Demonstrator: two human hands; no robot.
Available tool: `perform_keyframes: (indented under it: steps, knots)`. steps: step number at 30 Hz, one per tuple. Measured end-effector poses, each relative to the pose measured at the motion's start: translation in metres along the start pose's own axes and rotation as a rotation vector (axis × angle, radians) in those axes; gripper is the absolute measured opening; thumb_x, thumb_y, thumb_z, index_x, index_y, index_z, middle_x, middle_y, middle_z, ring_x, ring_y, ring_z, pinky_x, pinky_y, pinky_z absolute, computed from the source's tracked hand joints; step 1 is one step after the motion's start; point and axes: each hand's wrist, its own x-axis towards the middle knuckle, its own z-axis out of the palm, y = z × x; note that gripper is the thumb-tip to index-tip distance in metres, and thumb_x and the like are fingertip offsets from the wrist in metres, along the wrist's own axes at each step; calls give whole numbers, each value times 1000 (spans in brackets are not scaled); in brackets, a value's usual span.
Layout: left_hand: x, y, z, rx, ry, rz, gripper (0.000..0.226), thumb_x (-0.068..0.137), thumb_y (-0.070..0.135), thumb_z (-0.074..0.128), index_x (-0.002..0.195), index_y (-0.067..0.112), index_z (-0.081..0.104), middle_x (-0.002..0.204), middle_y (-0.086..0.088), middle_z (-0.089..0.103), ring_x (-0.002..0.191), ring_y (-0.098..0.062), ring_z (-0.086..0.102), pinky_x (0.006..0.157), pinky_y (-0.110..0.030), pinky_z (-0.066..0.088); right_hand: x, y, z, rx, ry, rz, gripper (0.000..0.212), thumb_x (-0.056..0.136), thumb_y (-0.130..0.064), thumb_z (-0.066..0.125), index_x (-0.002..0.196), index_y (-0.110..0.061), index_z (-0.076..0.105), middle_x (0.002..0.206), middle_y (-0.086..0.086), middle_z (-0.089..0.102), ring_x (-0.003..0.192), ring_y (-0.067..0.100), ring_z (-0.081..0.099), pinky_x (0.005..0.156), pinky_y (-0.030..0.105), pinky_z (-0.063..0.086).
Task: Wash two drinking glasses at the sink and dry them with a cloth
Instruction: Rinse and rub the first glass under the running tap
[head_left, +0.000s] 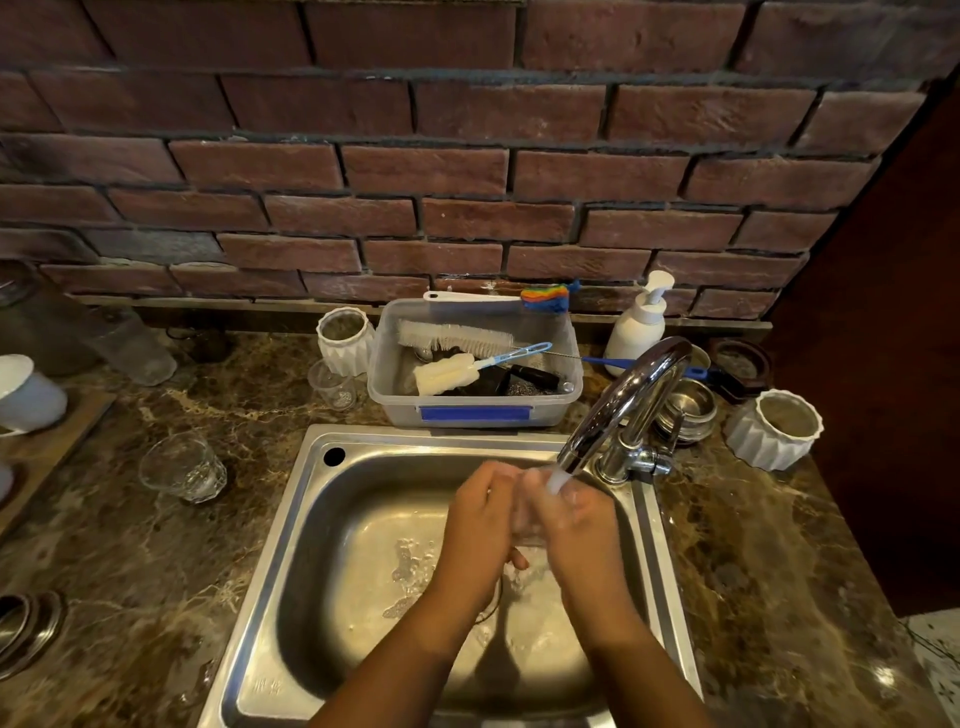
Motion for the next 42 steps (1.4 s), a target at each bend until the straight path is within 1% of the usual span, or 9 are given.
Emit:
perform_keyframes:
  steps: [4, 8, 13, 17, 20, 26, 33, 37, 42]
  knots:
    - [2, 10, -10, -471, -47, -581, 30, 95, 35, 63, 109, 9, 72, 89, -14, 78, 85, -25, 73, 63, -33, 58, -4, 5, -8, -603, -179, -445, 33, 89, -58, 48, 87, -35, 72, 83, -14, 75, 89, 2, 68, 98, 35, 49]
    - [7, 14, -20, -538, -111, -620, 32, 92, 31, 67, 110, 6, 73, 86, -11, 76, 73, -22, 73, 57, -31, 58, -5, 2, -11, -661, -219, -518, 30, 92, -52, 49, 95, -35, 73, 92, -16, 75, 93, -1, 61, 105, 35, 40]
    - [7, 11, -3, -61, 85, -56, 25, 103, 24, 45, 91, 17, 65, 87, -8, 71, 71, -16, 67, 49, -26, 50, -13, -7, 7, 60, -55, -59, 16, 95, -26, 65, 87, -20, 77, 84, 3, 78, 84, 19, 75, 72, 36, 60]
    - [4, 1, -8, 440, 70, 481, 20, 103, 27, 47, 95, 20, 64, 93, 5, 63, 84, -7, 61, 70, -18, 50, 2, -8, 4, 576, 11, 455, 23, 97, -24, 61, 113, -10, 70, 108, 16, 75, 107, 34, 69, 97, 53, 52]
    - [1, -5, -11, 525, 39, 567, 19, 100, 28, 46, 93, 21, 63, 91, 8, 60, 83, -4, 58, 69, -13, 46, 6, -5, 0, 559, -32, 539, 25, 100, -25, 57, 115, -10, 70, 108, 17, 76, 107, 34, 68, 98, 53, 51]
    - [14, 9, -1, -56, 2, -400, 16, 98, 31, 58, 91, 21, 69, 78, -4, 75, 60, -12, 69, 49, -25, 53, 1, -1, -3, -88, -75, -116, 33, 96, -40, 58, 81, -15, 74, 72, 4, 74, 72, 14, 71, 76, 40, 57]
    - [11, 2, -26, -556, -190, -606, 32, 94, 33, 65, 111, 7, 73, 86, -10, 74, 73, -21, 71, 60, -32, 58, -4, 1, -11, -748, -254, -594, 38, 93, -53, 44, 98, -32, 75, 93, -13, 75, 92, 5, 61, 102, 38, 42]
    - [10, 3, -13, -309, 27, -360, 26, 102, 30, 50, 100, 12, 68, 81, -8, 74, 70, -17, 69, 55, -29, 52, -11, 4, 2, -224, -176, -261, 20, 95, -32, 61, 90, -23, 78, 81, -3, 77, 82, 15, 71, 80, 43, 59]
    - [3, -2, -7, 335, 53, 381, 18, 100, 27, 52, 86, 26, 62, 83, 11, 62, 78, -2, 60, 64, -10, 47, -4, 8, 4, 542, -29, 403, 23, 97, -28, 59, 96, -15, 77, 99, 13, 78, 100, 30, 71, 92, 49, 53]
